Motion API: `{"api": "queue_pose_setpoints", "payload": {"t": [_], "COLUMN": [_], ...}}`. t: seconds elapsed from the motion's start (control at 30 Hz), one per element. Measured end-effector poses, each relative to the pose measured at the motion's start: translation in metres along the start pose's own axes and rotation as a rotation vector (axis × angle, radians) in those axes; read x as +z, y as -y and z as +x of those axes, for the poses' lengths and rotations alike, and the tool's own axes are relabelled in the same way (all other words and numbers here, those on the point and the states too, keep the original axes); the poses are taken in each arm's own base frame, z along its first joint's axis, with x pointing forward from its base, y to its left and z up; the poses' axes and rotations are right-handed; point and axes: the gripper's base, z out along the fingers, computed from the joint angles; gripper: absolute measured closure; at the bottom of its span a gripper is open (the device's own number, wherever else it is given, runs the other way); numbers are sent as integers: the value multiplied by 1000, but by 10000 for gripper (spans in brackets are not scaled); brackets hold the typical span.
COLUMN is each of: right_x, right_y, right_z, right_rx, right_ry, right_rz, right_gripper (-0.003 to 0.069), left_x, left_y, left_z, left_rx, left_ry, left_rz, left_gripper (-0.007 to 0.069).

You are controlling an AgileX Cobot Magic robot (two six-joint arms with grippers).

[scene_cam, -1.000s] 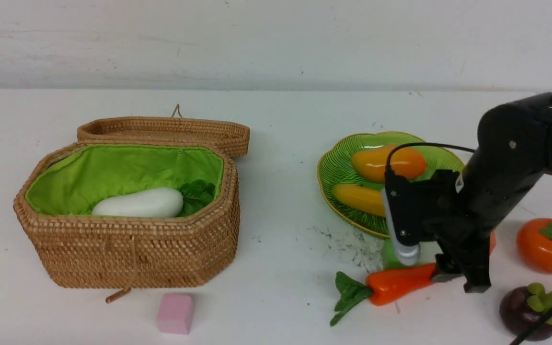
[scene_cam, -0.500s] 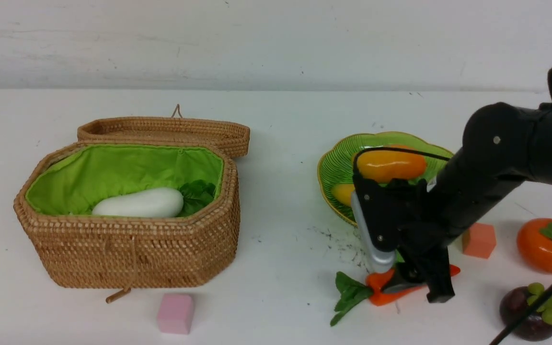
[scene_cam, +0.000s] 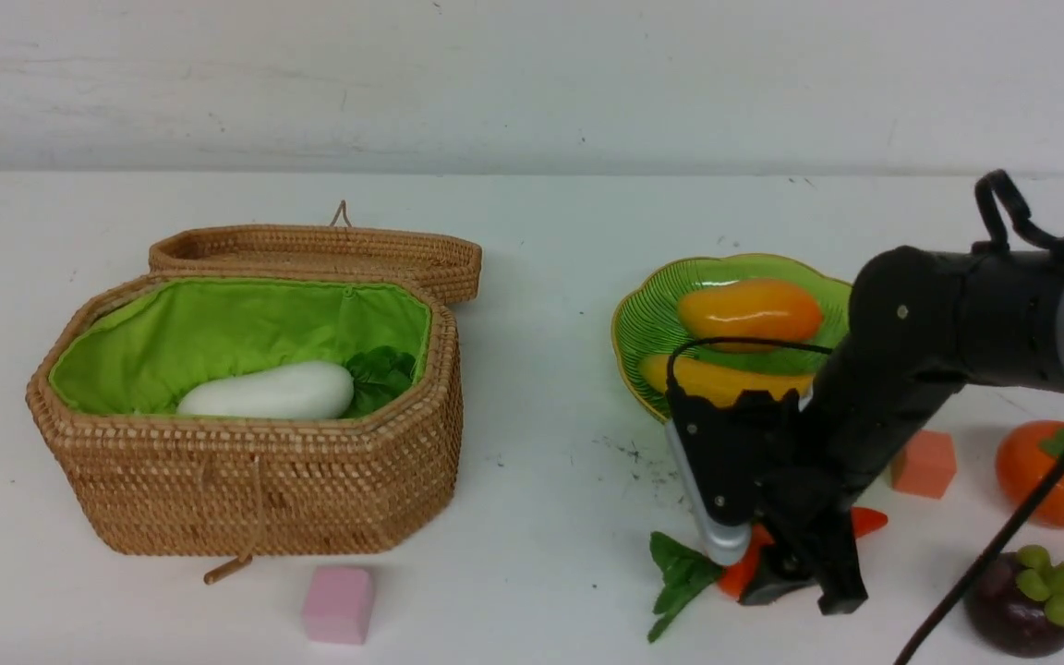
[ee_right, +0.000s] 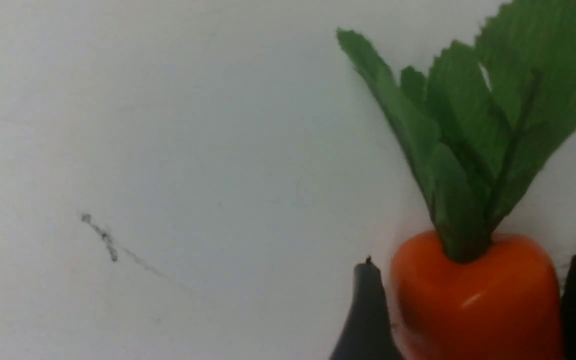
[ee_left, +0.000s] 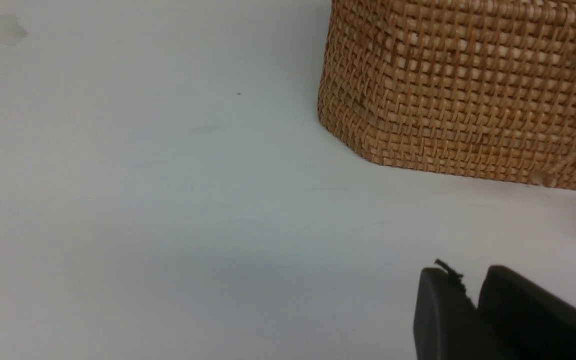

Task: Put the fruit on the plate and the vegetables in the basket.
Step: Use the right arm to grab a carrot and put it into the left basket

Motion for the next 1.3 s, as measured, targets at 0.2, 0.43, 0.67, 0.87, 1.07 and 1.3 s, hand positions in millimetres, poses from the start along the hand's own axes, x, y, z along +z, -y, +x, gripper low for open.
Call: {"api": "queue_pose_setpoints", "payload": {"t": [0.2,0.43,0.67,0.87,1.07,1.3], "right_x": [11,-22,-103,-137,-96,-56], "right_y": [-2,-10,13,57,85,99], "right_z": [1,-59,-155,-212,-234,-235], "right_rx": [-15,3,80,269,313,424], "right_ry": [-17,83,410,854,951,932], "right_rz": [-41,-25,145,344,329,281], "right_gripper": [249,249,249,249,249,235], "left_x": [0,0,0,0,0,0], "left_y": [0,0,0,0,0,0], "left_z": [0,0,0,0,0,0], "left_rx": [0,0,0,0,0,0], "left_ry": [0,0,0,0,0,0], "left_rz": [0,0,0,0,0,0], "left_gripper": [511,503,497,490,484,477]}}
